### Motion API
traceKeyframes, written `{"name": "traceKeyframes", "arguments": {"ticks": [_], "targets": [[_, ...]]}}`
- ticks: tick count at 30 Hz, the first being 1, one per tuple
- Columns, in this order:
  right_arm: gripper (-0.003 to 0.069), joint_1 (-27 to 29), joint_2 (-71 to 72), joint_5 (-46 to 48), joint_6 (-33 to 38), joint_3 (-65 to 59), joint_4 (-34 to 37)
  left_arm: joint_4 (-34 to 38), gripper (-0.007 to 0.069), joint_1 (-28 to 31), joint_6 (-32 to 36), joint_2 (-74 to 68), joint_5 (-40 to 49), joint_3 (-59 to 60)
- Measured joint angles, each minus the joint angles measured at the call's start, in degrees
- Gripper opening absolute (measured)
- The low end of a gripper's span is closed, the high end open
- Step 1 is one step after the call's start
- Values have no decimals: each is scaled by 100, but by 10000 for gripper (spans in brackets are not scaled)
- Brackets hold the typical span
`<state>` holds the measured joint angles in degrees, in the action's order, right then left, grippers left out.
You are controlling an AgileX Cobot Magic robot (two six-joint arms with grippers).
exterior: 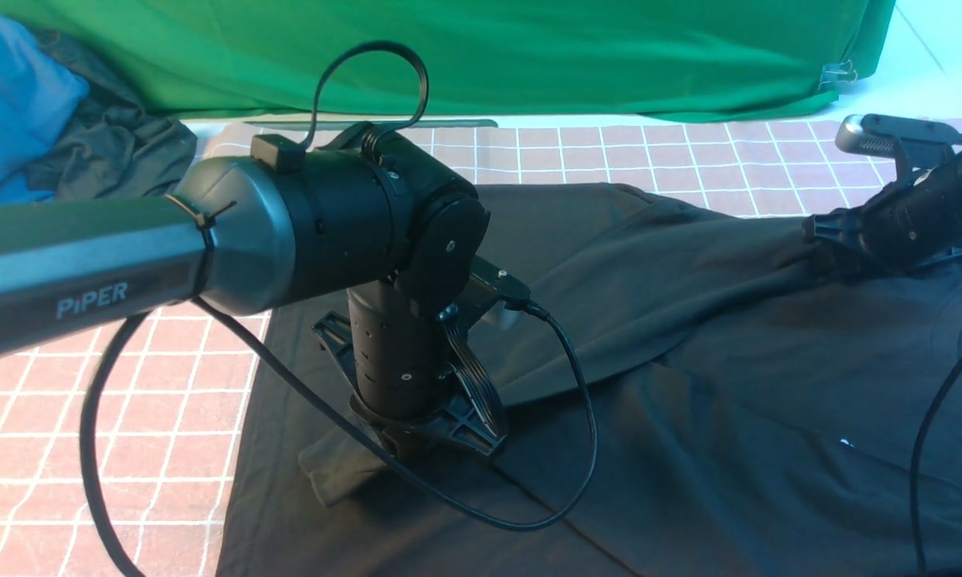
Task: Fold a long-sleeved shirt over a pink coffee tablecloth.
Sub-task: 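Grasp the near edge of the shirt at its hem and shoulder corners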
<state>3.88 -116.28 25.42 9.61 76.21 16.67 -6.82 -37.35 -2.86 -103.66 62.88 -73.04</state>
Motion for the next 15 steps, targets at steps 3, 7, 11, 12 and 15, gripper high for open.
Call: {"name": "traceKeyframes", "arguments": {"ticks": [3, 7, 11, 12, 15], "targets": [[251, 0, -1, -187, 43, 0, 5, 0, 29, 0, -7, 0, -6, 0], [49, 0, -12, -380, 210, 20, 1, -27, 29, 0, -53, 0, -12, 0], [40, 0, -34, 115, 338, 292, 1, -90, 29, 0, -72, 0, -12, 0], [40, 0, -34, 309, 400, 391, -5, -110, 29, 0, -77, 0, -7, 0], [39, 0, 2, 790, 457, 612, -5, -150, 29, 0, -77, 0, 44, -2]]}}
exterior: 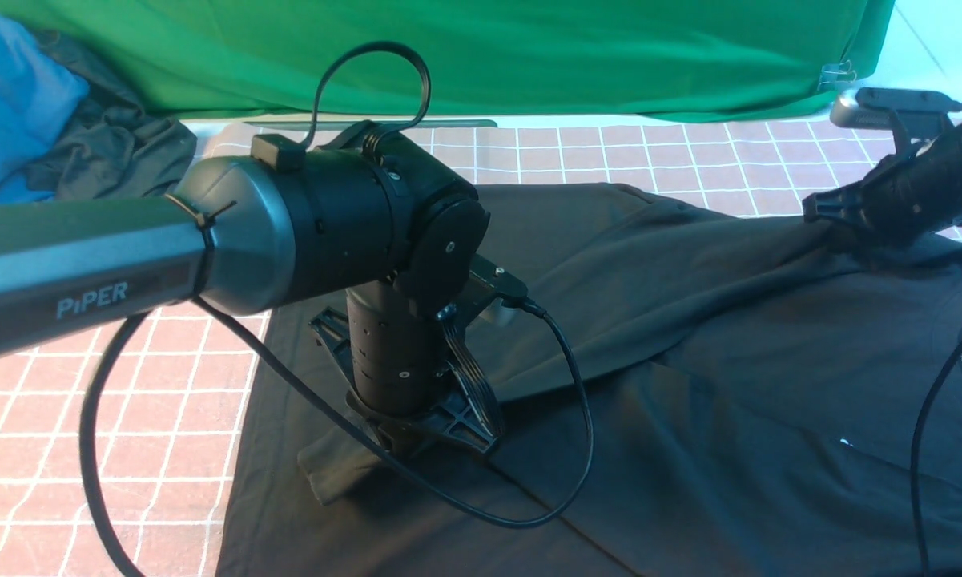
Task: Fold a long-sleeved shirt over a pink coffee tablecloth.
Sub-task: 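Grasp the near edge of the shirt at its hem and shoulder corners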
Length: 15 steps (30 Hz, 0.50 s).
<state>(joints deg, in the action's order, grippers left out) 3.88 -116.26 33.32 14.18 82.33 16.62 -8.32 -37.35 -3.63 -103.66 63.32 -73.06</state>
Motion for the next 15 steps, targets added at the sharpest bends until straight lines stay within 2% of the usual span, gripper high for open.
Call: {"name": "traceKeyframes", "arguments": {"ticks": [7, 9, 15], "targets": [[41, 0, 135, 883, 62, 192, 5, -5, 29, 0, -1, 0, 86, 0], [71, 0, 128, 1108, -1, 167, 1, 11, 29, 0, -1, 0, 81, 0], [344, 0, -98, 803, -96, 128, -5, 62, 29, 0, -1, 0, 70, 0]]}}
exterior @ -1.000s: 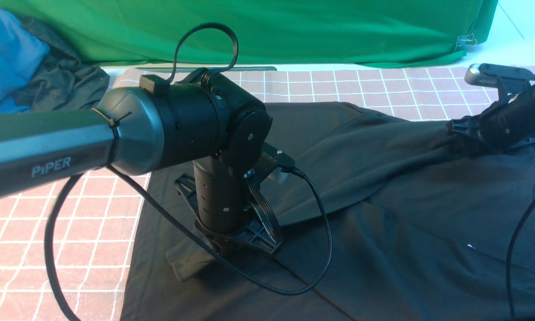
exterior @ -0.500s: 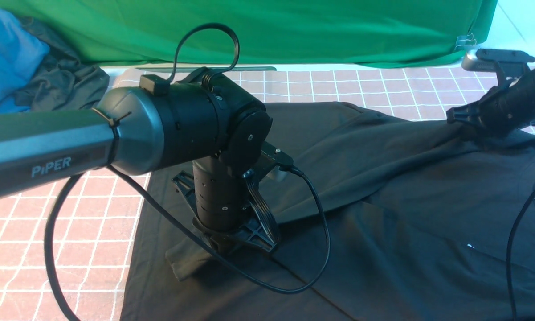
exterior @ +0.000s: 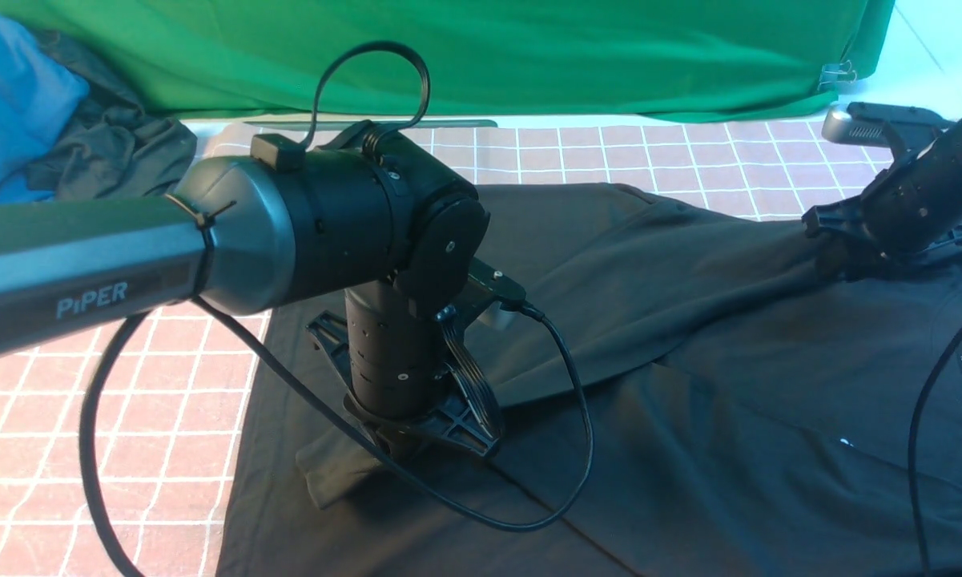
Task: Fold a long-sleeved shirt over a pink coffee tablecloth.
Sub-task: 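Grasp the near edge of the shirt at its hem and shoulder corners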
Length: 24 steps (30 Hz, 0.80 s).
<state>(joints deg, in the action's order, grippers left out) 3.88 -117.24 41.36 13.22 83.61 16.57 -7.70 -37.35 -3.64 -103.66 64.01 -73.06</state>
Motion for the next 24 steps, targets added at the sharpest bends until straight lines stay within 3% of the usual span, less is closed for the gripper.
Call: {"name": "traceKeyframes", "arguments": {"ticks": [3, 8, 11, 13, 14, 16, 24], "targets": [[432, 0, -139, -284, -76, 0, 0, 0, 29, 0, 0, 0, 0, 0], [445, 0, -243, -479, -94, 0, 5, 0, 29, 0, 0, 0, -7, 0], [350, -5, -252, -578, 66, 0, -8, 0, 29, 0, 0, 0, -20, 0], [243, -5, -265, -681, 203, 0, -29, 0, 29, 0, 0, 0, -20, 0], [141, -16, -287, -758, 297, 0, -34, 0, 29, 0, 0, 0, -20, 0], [67, -34, -301, -852, 386, 0, -23, 0, 29, 0, 0, 0, -20, 0], [46, -12, -169, -440, 507, 80, -131, 0, 29, 0, 0, 0, -14, 0]]}}
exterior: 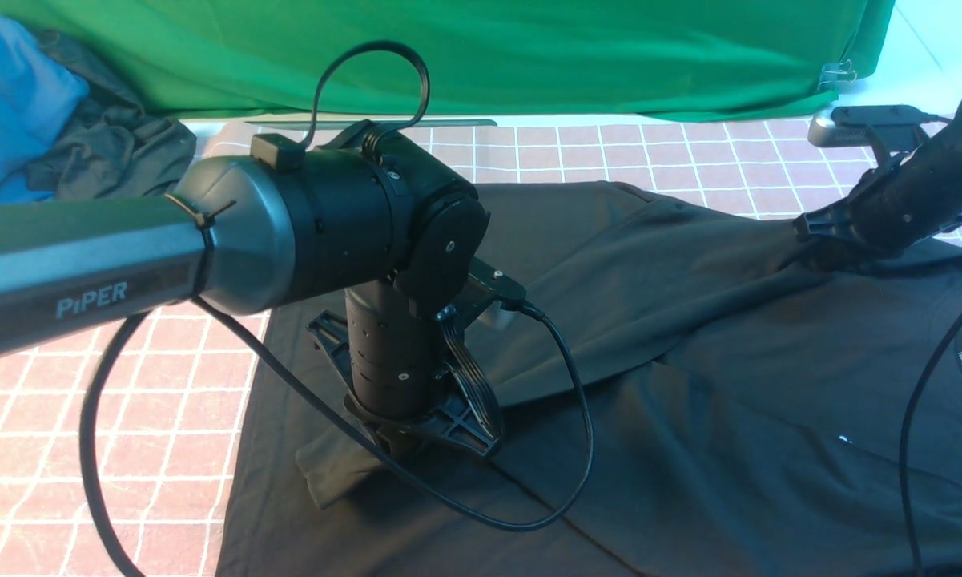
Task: Fold a long-sleeved shirt over a pink coffee tablecloth.
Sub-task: 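Grasp the near edge of the shirt at its hem and shoulder corners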
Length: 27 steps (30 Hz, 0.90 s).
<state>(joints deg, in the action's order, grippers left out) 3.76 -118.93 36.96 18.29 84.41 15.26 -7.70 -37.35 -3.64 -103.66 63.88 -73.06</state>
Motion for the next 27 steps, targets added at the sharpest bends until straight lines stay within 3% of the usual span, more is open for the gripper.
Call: {"name": "traceKeyframes", "arguments": {"ticks": [13, 20, 22, 27], "targets": [[46, 229, 599, 777, 123, 36, -129, -24, 29, 0, -5, 84, 89, -5], [57, 234, 434, 893, 151, 36, -144, 570, 29, 0, 73, 78, 119, -5], [79, 234, 392, 893, 151, 36, -148, 586, 31, 0, 93, 78, 124, -5], [290, 234, 374, 904, 151, 36, -164, 520, 99, 0, 113, 78, 125, -5]]}}
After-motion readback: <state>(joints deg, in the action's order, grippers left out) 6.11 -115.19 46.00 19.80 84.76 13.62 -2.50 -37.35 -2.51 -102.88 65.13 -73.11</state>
